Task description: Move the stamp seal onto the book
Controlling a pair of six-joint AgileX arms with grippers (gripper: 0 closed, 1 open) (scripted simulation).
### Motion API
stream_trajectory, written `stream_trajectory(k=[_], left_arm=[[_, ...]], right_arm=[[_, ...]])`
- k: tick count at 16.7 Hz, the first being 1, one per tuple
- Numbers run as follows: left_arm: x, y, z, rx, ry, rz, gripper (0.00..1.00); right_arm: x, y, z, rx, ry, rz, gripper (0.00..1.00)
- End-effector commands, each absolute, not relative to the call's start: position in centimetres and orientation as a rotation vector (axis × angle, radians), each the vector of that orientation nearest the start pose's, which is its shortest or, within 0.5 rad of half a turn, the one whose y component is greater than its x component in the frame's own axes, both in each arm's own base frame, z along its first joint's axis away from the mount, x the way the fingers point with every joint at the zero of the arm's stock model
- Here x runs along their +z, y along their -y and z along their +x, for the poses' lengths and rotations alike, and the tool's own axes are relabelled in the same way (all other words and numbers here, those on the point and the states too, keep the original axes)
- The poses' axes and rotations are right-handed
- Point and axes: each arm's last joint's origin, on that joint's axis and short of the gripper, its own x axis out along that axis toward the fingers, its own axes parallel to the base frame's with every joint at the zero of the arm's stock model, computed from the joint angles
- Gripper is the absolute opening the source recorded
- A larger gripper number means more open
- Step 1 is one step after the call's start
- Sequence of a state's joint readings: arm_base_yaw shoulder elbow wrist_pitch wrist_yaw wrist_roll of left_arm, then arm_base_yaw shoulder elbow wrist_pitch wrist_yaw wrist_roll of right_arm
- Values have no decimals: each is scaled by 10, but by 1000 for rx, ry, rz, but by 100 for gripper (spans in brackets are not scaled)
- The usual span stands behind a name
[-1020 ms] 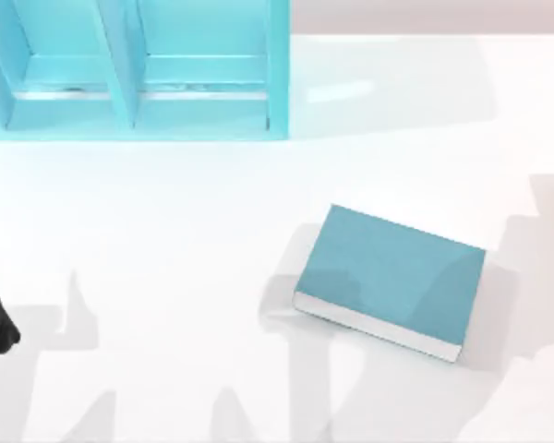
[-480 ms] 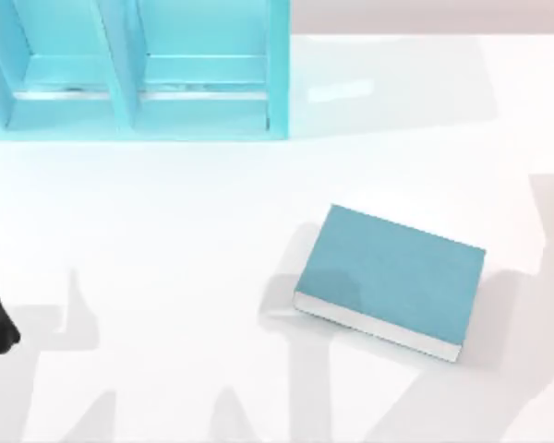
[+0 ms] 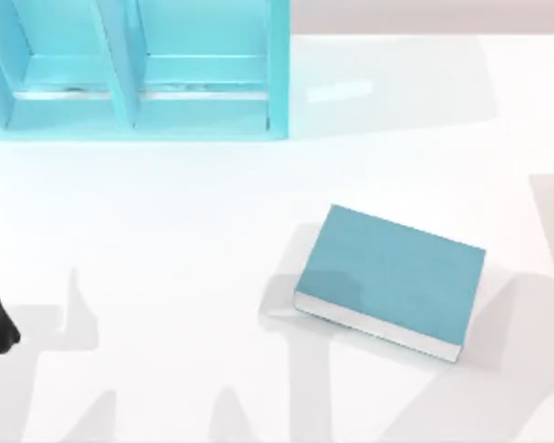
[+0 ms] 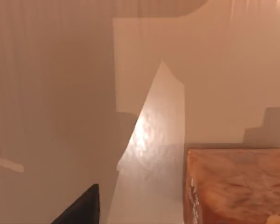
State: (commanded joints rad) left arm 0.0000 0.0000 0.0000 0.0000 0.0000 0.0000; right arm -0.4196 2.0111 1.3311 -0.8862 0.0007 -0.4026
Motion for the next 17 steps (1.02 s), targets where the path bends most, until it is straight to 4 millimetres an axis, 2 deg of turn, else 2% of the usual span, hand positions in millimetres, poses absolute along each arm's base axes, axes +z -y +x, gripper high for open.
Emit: stream_trajectory(k=[12, 17], left_arm=[[160, 1, 106, 0, 0, 0, 100], [160, 1, 106, 0, 0, 0, 100]], right_arm=[[132, 147, 336, -9, -1566, 7, 2], [132, 147, 336, -9, -1566, 7, 0]])
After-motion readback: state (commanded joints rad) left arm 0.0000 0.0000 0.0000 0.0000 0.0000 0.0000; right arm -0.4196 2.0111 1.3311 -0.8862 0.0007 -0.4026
